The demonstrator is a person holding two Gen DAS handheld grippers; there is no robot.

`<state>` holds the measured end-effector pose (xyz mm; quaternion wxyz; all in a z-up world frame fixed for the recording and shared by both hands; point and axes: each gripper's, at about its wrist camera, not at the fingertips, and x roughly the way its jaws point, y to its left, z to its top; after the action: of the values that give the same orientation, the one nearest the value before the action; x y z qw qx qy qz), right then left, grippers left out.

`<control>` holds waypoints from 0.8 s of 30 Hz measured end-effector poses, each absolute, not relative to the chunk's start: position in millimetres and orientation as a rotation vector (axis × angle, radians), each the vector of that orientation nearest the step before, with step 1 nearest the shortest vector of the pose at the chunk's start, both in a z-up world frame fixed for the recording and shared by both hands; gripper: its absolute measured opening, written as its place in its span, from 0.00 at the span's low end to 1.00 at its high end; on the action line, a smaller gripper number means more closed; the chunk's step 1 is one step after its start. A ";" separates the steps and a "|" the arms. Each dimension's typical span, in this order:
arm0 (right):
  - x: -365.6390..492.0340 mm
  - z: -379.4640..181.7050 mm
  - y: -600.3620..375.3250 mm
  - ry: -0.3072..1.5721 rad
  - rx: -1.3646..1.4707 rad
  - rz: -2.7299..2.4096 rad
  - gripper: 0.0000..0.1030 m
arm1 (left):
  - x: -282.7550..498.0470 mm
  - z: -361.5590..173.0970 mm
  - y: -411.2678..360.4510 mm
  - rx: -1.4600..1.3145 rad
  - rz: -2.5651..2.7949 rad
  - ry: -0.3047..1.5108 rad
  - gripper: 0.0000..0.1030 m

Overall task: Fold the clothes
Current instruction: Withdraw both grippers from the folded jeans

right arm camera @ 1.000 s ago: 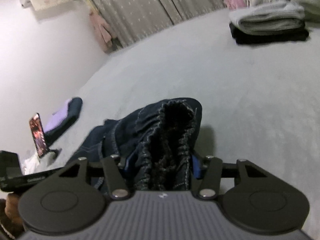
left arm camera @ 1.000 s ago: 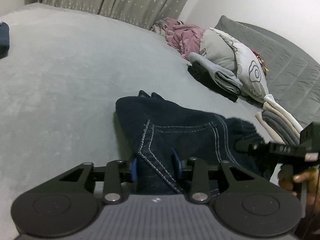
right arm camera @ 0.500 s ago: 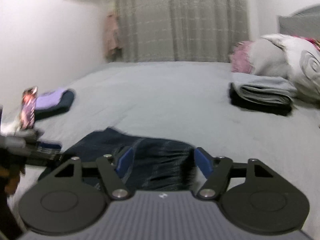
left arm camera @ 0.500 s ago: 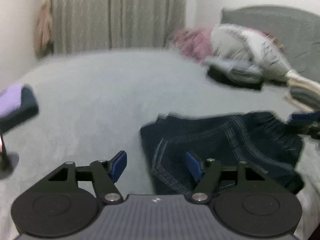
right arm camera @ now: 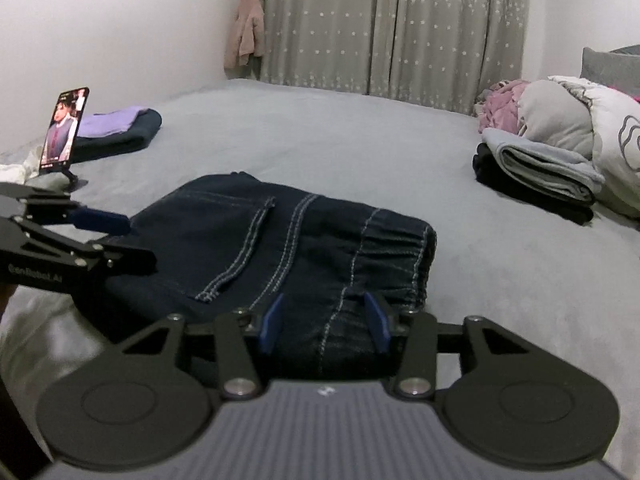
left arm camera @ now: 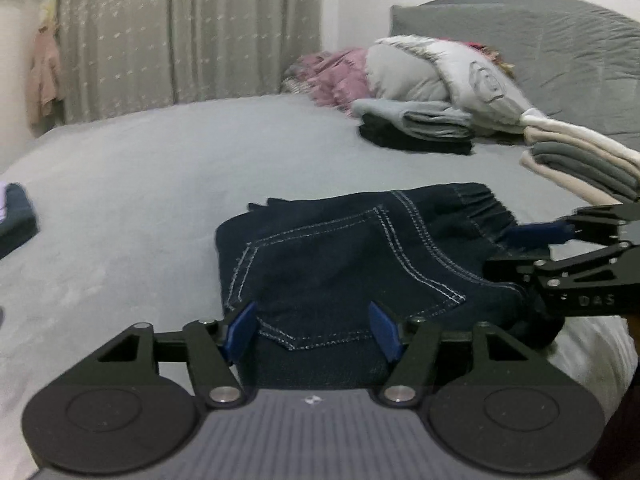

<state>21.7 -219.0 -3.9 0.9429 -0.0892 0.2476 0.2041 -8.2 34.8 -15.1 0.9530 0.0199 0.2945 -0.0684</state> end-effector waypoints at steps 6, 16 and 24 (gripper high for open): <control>3.4 16.6 -228.5 0.568 -0.070 0.361 0.99 | -23.6 8.2 17.2 -0.021 -0.015 0.682 0.77; -18.6 26.7 -240.7 0.688 -0.068 0.231 1.00 | -46.1 20.5 -9.1 -0.023 0.114 0.813 0.99; -30.8 25.6 -252.4 0.727 -0.042 0.205 1.00 | -56.2 19.8 -24.7 -0.042 0.143 0.852 0.99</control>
<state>-30.8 -252.4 25.6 0.9292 -0.0203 0.3551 0.1002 -56.2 -24.7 19.8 0.9080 -0.0206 0.4127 0.0693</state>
